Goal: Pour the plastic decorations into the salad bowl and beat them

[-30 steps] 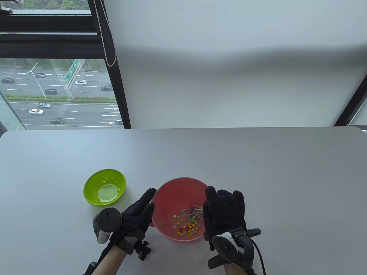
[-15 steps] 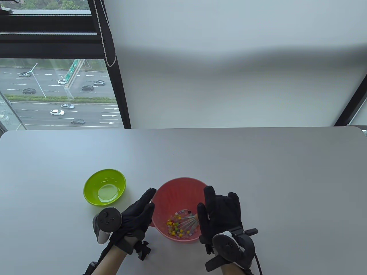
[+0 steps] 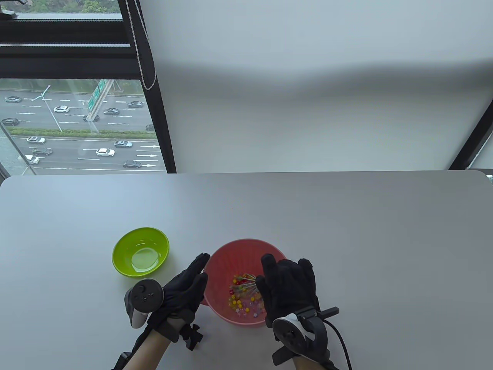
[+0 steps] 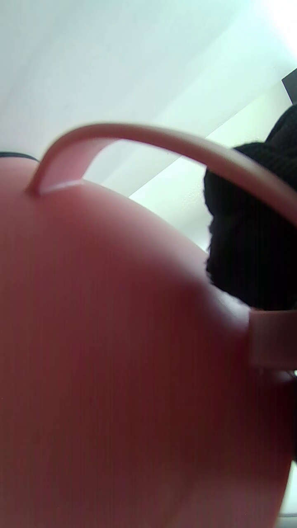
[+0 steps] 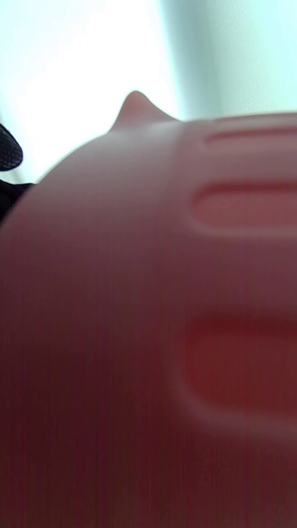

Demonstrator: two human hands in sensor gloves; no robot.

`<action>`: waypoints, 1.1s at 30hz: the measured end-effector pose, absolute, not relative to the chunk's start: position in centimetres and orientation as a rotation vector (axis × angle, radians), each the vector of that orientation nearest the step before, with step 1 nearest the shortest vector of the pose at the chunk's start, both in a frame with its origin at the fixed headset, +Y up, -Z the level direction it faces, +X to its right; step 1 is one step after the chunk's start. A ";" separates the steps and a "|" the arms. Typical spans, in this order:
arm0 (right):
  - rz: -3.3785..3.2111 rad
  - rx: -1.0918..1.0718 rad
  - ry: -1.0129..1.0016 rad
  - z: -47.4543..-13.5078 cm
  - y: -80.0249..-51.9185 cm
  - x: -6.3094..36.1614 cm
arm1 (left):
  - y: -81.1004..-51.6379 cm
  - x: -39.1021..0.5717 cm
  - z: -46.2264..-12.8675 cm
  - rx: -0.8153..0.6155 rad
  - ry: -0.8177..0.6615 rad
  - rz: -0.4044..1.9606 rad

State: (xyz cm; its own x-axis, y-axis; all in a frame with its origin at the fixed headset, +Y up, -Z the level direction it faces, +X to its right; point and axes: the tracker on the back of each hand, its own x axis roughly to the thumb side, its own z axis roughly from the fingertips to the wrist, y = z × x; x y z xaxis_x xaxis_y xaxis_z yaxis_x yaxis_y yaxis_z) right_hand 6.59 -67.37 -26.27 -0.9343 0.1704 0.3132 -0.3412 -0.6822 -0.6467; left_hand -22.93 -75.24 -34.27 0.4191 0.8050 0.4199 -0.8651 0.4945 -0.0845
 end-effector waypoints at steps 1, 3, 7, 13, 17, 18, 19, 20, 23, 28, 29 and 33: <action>2.629 0.325 -1.083 -26.3 -67.3 6.7 | -75.2 -22.9 -34.3 0.153 -0.438 1.052; 2.618 0.315 -1.085 -26.3 -67.3 6.9 | -75.2 -22.9 -34.3 0.153 -0.438 1.052; 2.592 0.303 -1.107 -26.1 -67.1 7.3 | -75.2 -22.9 -34.3 0.153 -0.438 1.052; 2.543 0.267 -1.132 -25.9 -66.7 8.0 | -75.2 -22.9 -34.3 0.153 -0.438 1.052; 2.506 0.249 -1.143 -25.8 -66.6 8.3 | -75.2 -22.9 -34.3 0.153 -0.438 1.052; 2.500 0.246 -1.146 -25.8 -66.5 8.3 | -75.2 -22.9 -34.3 0.153 -0.438 1.052; 2.492 0.244 -1.145 -25.7 -66.5 8.4 | -75.2 -22.9 -34.3 0.153 -0.438 1.052; 2.489 0.242 -1.139 -25.8 -66.5 8.3 | -75.2 -22.9 -34.3 0.153 -0.438 1.052; 2.481 0.238 -1.087 -26.0 -66.8 8.2 | -75.2 -22.9 -34.3 0.153 -0.438 1.052; 2.544 0.262 -1.030 -26.4 -67.2 7.4 | -75.2 -22.9 -34.3 0.153 -0.438 1.052; 2.542 0.272 -1.011 -26.4 -67.2 7.4 | -75.2 -22.9 -34.3 0.153 -0.438 1.052; 2.535 0.325 -0.986 -26.4 -67.2 7.1 | -75.2 -22.9 -34.3 0.152 -0.438 1.052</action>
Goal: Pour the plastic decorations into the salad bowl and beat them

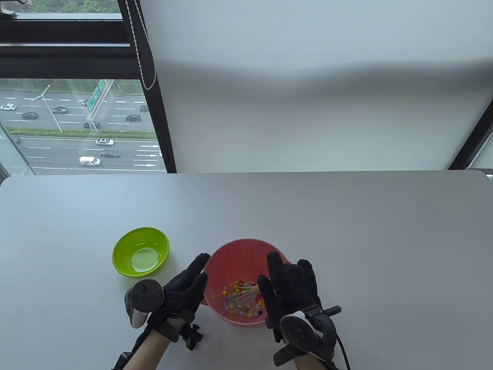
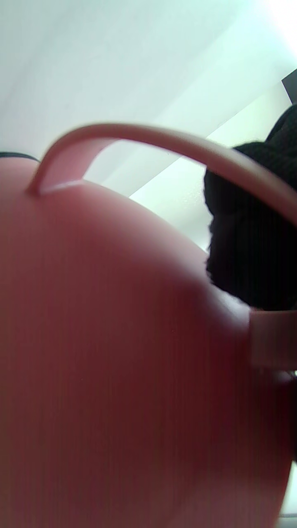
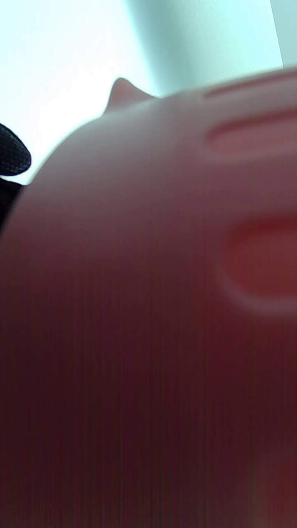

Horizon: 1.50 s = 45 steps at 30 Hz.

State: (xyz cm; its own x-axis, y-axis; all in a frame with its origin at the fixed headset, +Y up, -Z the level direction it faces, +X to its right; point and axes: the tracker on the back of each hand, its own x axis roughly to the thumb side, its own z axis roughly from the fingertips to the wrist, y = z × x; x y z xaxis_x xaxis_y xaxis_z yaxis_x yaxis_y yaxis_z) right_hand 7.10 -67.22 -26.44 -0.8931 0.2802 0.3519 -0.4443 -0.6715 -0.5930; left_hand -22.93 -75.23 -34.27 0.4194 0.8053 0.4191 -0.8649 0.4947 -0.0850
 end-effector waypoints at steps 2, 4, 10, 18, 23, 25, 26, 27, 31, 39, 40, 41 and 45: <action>2.544 0.334 -0.996 -26.4 -67.3 6.9 | -75.2 -22.9 -34.3 0.152 -0.438 1.054; 2.541 0.344 -0.986 -26.4 -67.3 6.8 | -75.2 -22.9 -34.3 0.152 -0.438 1.052; 2.543 0.373 -0.994 -26.3 -67.5 6.6 | -75.2 -22.9 -34.3 0.152 -0.439 1.054; 2.555 0.376 -1.089 -26.0 -67.2 6.7 | -75.2 -22.9 -34.3 0.152 -0.438 1.054; 2.567 0.362 -1.127 -25.9 -66.9 7.1 | -75.2 -22.9 -34.3 0.152 -0.438 1.054; 2.557 0.353 -1.146 -25.8 -66.8 7.3 | -75.2 -22.9 -34.3 0.152 -0.438 1.054; 2.556 0.345 -1.158 -25.7 -66.8 7.4 | -75.2 -22.9 -34.3 0.152 -0.438 1.054; 2.549 0.335 -1.172 -25.6 -66.7 7.6 | -75.2 -22.9 -34.3 0.152 -0.438 1.054; 2.479 0.289 -1.194 -25.4 -66.3 8.3 | -75.2 -22.9 -34.3 0.152 -0.438 1.054; 2.514 0.300 -1.059 -26.1 -66.8 8.0 | -75.2 -22.9 -34.3 0.152 -0.438 1.054; 2.528 0.312 -1.020 -26.3 -66.9 7.7 | -75.2 -22.9 -34.3 0.152 -0.438 1.054; 2.547 0.337 -0.959 -26.5 -67.1 7.4 | -75.2 -22.9 -34.3 0.152 -0.438 1.054; 2.609 0.362 -1.046 -26.3 -67.1 6.9 | -75.2 -22.9 -34.3 0.152 -0.438 1.053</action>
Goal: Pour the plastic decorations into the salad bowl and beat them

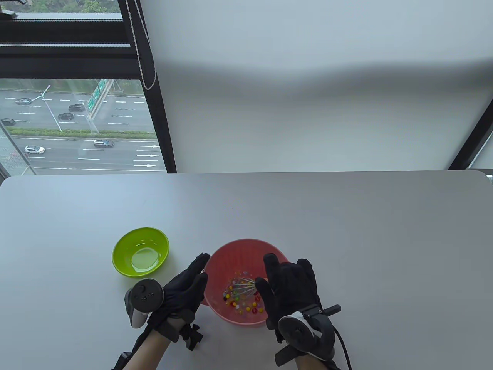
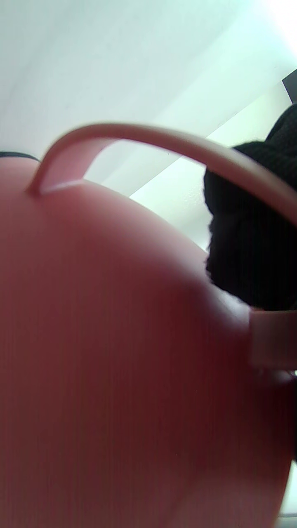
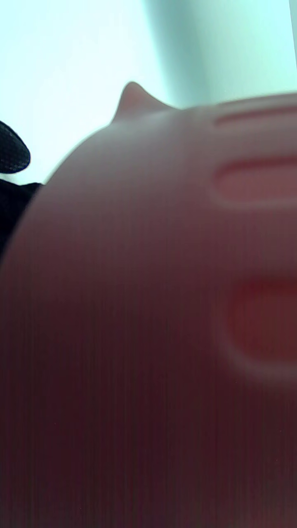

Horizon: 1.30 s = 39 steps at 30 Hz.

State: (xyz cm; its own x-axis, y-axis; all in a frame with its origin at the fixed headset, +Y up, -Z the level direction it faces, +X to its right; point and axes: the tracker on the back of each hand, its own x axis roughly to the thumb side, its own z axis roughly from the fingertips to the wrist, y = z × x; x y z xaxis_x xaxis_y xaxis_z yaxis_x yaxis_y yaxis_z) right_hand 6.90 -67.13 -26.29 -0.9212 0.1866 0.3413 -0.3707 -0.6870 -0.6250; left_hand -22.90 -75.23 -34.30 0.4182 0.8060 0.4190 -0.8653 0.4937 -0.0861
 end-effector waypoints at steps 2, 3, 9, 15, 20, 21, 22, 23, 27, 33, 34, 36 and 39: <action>2.637 0.357 -1.106 -26.1 -67.2 6.8 | -75.2 -22.9 -34.3 0.151 -0.438 1.054; 2.630 0.352 -1.121 -26.1 -67.2 6.9 | -75.2 -22.9 -34.3 0.151 -0.438 1.054; 2.446 0.232 -1.171 -25.7 -66.3 9.4 | -75.2 -22.9 -34.3 0.151 -0.439 1.054; 2.588 0.037 -1.313 -26.0 -66.5 11.2 | -75.3 -22.9 -34.3 0.150 -0.439 1.055; 2.359 0.087 -1.200 -25.9 -66.7 11.6 | -75.3 -22.9 -34.3 0.151 -0.438 1.054; 2.347 0.091 -1.199 -25.9 -66.6 11.6 | -75.3 -22.9 -34.3 0.151 -0.438 1.054; 2.340 0.097 -1.201 -25.8 -66.6 11.6 | -75.3 -22.9 -34.3 0.150 -0.438 1.055; 2.343 0.099 -1.200 -25.8 -66.6 11.7 | -75.3 -22.9 -34.3 0.151 -0.438 1.055; 2.539 0.048 -1.302 -26.0 -66.7 11.3 | -75.3 -22.9 -34.3 0.150 -0.439 1.055; 2.367 0.094 -1.190 -26.0 -66.7 11.5 | -75.3 -22.9 -34.3 0.150 -0.438 1.055; 2.385 0.090 -1.198 -26.0 -66.6 11.5 | -75.3 -22.9 -34.3 0.150 -0.438 1.055; 2.462 0.074 -1.308 -25.8 -66.5 11.6 | -75.3 -22.9 -34.3 0.150 -0.438 1.055; 2.274 0.044 -1.326 -25.0 -66.1 12.5 | -75.3 -22.9 -34.3 0.150 -0.438 1.056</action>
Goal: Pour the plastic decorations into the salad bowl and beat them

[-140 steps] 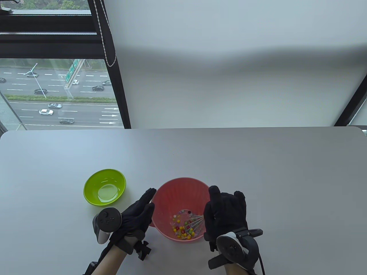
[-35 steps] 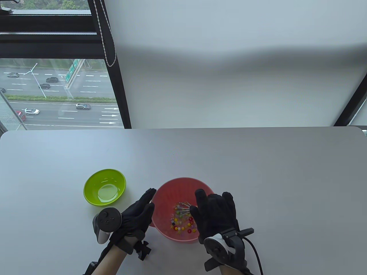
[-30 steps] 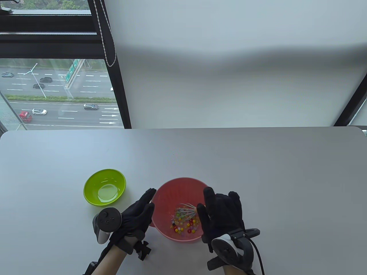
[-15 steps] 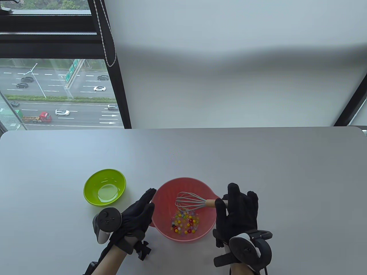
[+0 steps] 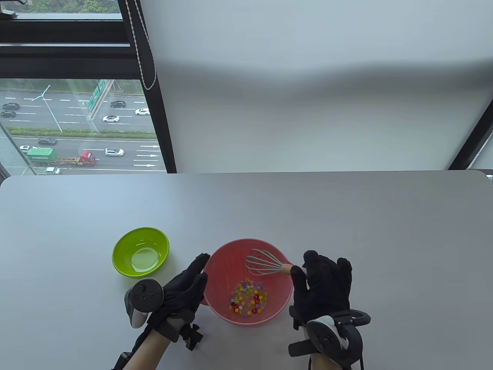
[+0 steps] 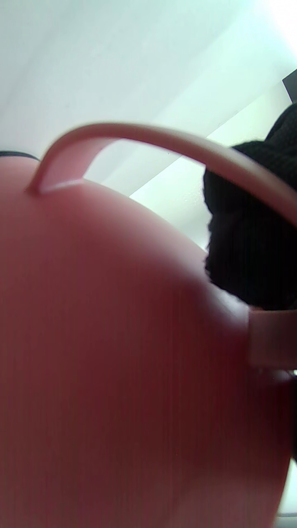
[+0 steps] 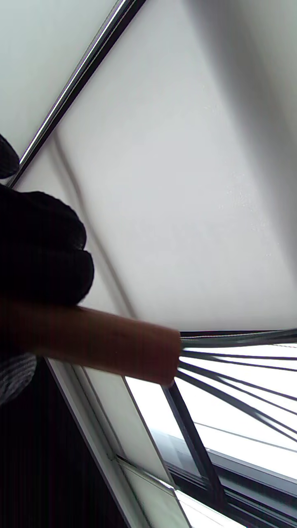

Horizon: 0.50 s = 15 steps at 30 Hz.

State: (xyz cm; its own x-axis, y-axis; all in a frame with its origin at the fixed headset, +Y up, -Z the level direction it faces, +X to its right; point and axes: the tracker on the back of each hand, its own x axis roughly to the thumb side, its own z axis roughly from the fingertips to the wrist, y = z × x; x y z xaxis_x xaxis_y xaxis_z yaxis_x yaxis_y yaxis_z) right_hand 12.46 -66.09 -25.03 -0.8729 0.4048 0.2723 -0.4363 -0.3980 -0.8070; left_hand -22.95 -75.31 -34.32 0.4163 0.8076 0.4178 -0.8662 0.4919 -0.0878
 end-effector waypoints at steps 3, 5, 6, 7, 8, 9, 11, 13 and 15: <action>2.206 -0.021 -1.442 -24.3 -65.5 13.8 | -75.3 -22.9 -34.3 0.149 -0.437 1.056; 2.223 -0.076 -1.474 -24.3 -65.6 14.9 | -75.3 -22.9 -34.3 0.149 -0.436 1.056; 2.236 -0.115 -1.477 -24.4 -65.8 15.5 | -75.3 -22.9 -34.3 0.149 -0.437 1.056; 2.247 -0.146 -1.477 -24.5 -65.9 15.9 | -75.3 -22.9 -34.3 0.149 -0.437 1.056; 2.271 -0.188 -1.472 -24.8 -66.2 16.5 | -75.3 -22.9 -34.3 0.149 -0.437 1.055; 2.291 -0.213 -1.460 -25.0 -66.4 16.8 | -75.3 -22.9 -34.3 0.149 -0.437 1.055; 2.371 -0.278 -1.371 -25.8 -67.2 17.2 | -75.3 -22.9 -34.3 0.149 -0.437 1.055; 2.441 -0.300 -1.289 -26.8 -68.2 17.0 | -75.3 -22.9 -34.3 0.149 -0.437 1.055; 2.525 -0.312 -1.189 -27.9 -69.3 16.6 | -75.3 -22.9 -34.3 0.149 -0.437 1.055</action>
State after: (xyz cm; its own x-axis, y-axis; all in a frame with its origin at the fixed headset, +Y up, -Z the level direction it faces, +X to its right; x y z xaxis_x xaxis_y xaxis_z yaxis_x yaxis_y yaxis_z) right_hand 16.61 -69.30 -27.88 -0.9211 0.3854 -0.0557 -0.2025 -0.5963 -0.7768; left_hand -22.94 -75.34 -34.32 0.4168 0.8078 0.4167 -0.8661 0.4921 -0.0877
